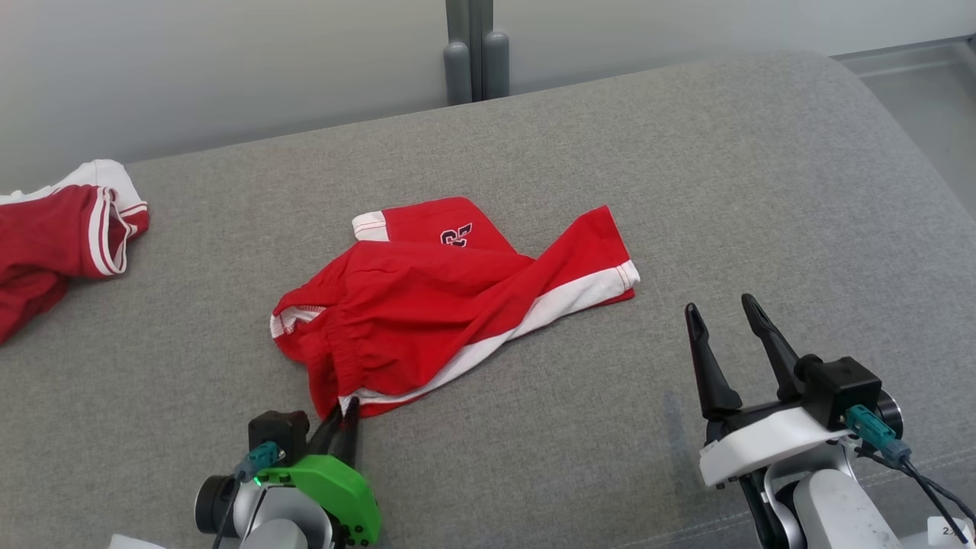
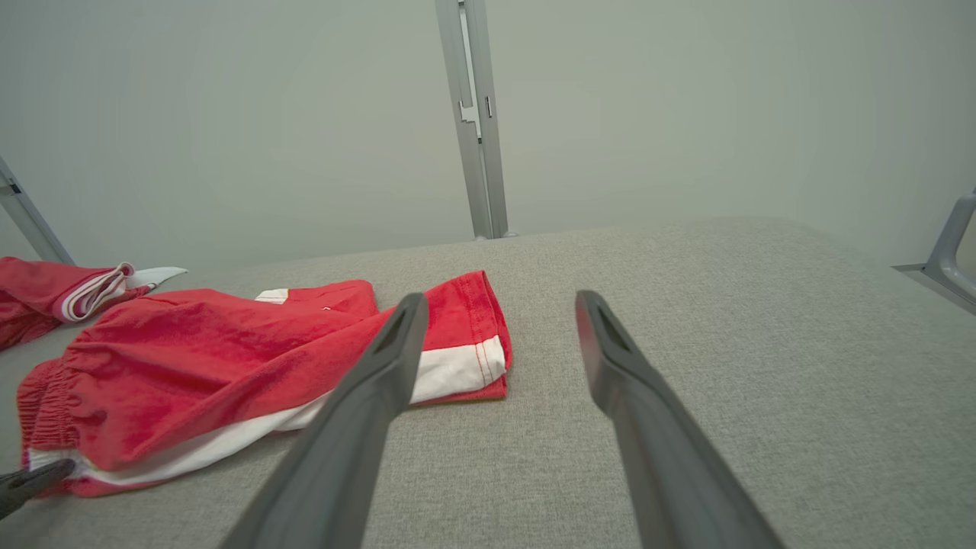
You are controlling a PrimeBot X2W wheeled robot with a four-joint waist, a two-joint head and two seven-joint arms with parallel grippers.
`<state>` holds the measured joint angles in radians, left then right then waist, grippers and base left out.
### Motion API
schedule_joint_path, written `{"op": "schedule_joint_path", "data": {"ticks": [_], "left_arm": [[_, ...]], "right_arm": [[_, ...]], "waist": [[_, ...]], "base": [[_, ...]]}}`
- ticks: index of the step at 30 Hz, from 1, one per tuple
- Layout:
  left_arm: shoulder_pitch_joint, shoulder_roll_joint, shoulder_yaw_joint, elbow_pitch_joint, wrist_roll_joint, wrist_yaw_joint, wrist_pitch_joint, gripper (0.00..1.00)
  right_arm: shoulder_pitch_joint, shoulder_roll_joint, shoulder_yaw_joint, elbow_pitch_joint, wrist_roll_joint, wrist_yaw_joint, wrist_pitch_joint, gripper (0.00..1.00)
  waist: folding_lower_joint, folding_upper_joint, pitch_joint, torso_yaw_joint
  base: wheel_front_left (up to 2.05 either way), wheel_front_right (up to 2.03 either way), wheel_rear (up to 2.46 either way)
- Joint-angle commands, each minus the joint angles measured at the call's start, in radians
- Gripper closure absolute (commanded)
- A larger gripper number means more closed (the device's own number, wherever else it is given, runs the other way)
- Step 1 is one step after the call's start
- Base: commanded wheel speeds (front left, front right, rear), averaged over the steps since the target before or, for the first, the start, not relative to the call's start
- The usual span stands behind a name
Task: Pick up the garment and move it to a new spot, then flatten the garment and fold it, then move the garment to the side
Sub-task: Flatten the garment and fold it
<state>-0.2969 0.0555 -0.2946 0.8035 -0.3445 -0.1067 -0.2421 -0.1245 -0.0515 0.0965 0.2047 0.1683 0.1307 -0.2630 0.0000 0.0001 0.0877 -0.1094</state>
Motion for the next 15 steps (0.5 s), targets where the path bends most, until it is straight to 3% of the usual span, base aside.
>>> {"op": "schedule_joint_path", "data": {"ticks": [1,8,15], "left_arm": [[-0.02,0.003,0.001,0.008,-0.009,-0.006,-0.009,1.0],[-0.024,0.003,0.02,-0.007,-0.03,-0.007,-0.021,1.0],[0.007,0.002,0.05,-0.089,-0.041,0.002,-0.023,1.0]], "right_arm": [[-0.003,-0.001,-0.005,0.0,0.0,0.0,-0.003,0.0],[-0.016,-0.019,-0.001,0.055,-0.002,0.0,0.014,0.0],[-0.105,-0.066,0.028,0.197,-0.005,0.0,0.047,0.0]], "waist": [[0.0,-0.0001,-0.001,0.002],[0.0,-0.0001,-0.001,0.015],[0.0,-0.0001,0.007,0.041]], "base": [[0.0,0.0,0.0],[0.0,0.0,0.0],[0.0,0.0,0.0]]}}
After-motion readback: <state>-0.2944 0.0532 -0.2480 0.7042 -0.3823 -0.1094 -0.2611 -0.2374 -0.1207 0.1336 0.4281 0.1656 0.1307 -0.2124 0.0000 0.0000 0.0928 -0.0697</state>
